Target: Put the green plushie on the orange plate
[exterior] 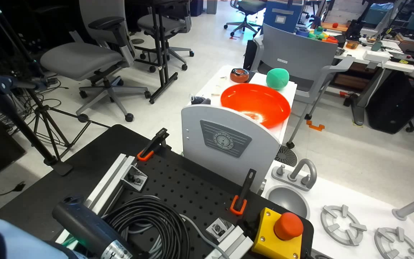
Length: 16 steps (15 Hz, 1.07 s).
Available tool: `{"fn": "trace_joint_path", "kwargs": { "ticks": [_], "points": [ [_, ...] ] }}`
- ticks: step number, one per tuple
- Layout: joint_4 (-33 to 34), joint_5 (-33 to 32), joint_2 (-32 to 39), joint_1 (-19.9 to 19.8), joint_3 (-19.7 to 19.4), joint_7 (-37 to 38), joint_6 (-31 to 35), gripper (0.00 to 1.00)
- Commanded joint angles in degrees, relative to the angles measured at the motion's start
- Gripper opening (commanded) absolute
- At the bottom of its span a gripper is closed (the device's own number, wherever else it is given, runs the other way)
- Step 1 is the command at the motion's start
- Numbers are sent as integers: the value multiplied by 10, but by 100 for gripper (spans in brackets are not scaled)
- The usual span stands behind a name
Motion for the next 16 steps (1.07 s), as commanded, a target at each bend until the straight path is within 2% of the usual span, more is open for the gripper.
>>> {"fn": "trace_joint_path", "kwargs": {
  "ticks": [1,16],
  "points": [
    [14,-17,13,5,-1,-6,1,100],
    [3,-6,8,1,2,-4,-2,100]
  ]
}}
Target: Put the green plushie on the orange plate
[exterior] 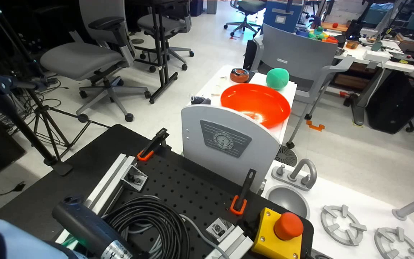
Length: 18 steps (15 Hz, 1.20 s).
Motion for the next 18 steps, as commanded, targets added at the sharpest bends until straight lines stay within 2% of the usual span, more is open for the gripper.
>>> {"fn": "trace_joint_path", "kwargs": {
  "ticks": [1,7,18],
  "points": [
    [2,-1,1,-1,2,0,-2,100],
    [-2,-5,-2,2,1,3,1,100],
    [-69,-29,-10,23,2,0,51,100]
  ]
}}
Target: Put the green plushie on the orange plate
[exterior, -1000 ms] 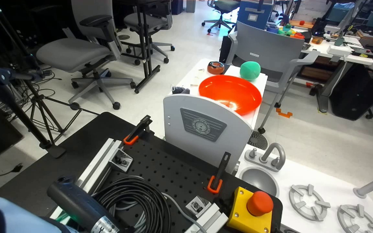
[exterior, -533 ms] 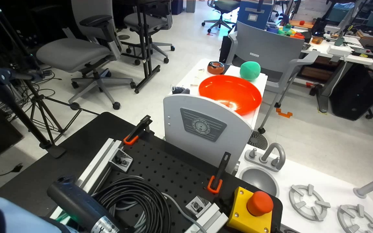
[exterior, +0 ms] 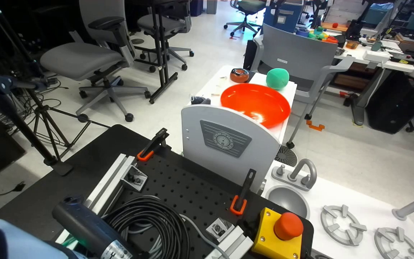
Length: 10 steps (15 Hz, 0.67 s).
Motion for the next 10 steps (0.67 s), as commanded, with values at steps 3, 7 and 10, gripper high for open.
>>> {"fn": "trace_joint_path", "kwargs": {
  "ticks": [3,7,10],
  "points": [
    [-40,-7,-18,-10,4,-18,69,100],
    [-57,-6,-21,-17,4,-28,123,100],
    [-66,-17,-17,-9,3,-30,140,100]
  ]
}}
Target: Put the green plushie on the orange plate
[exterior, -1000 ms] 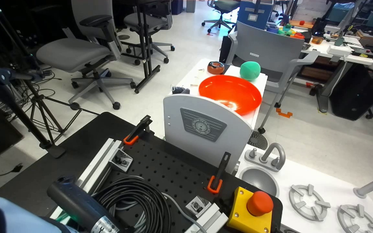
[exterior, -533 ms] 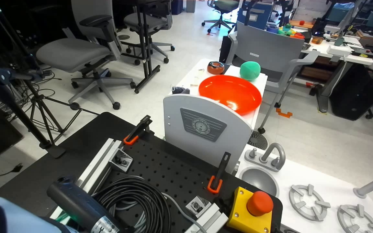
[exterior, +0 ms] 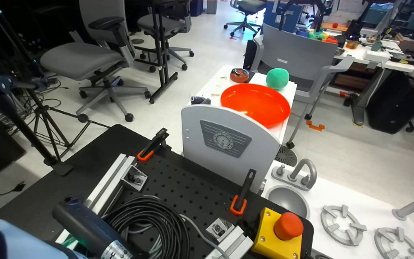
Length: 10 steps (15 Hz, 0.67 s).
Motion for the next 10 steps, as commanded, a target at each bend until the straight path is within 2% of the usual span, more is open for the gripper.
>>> {"fn": "trace_joint_path", "kwargs": {
  "ticks": [1,6,10],
  "points": [
    [-35,-21,-13,9,3,-8,31,100],
    [-61,-72,-9,39,1,3,42,100],
    [-71,-70,-12,38,7,-7,50,100]
  ]
}}
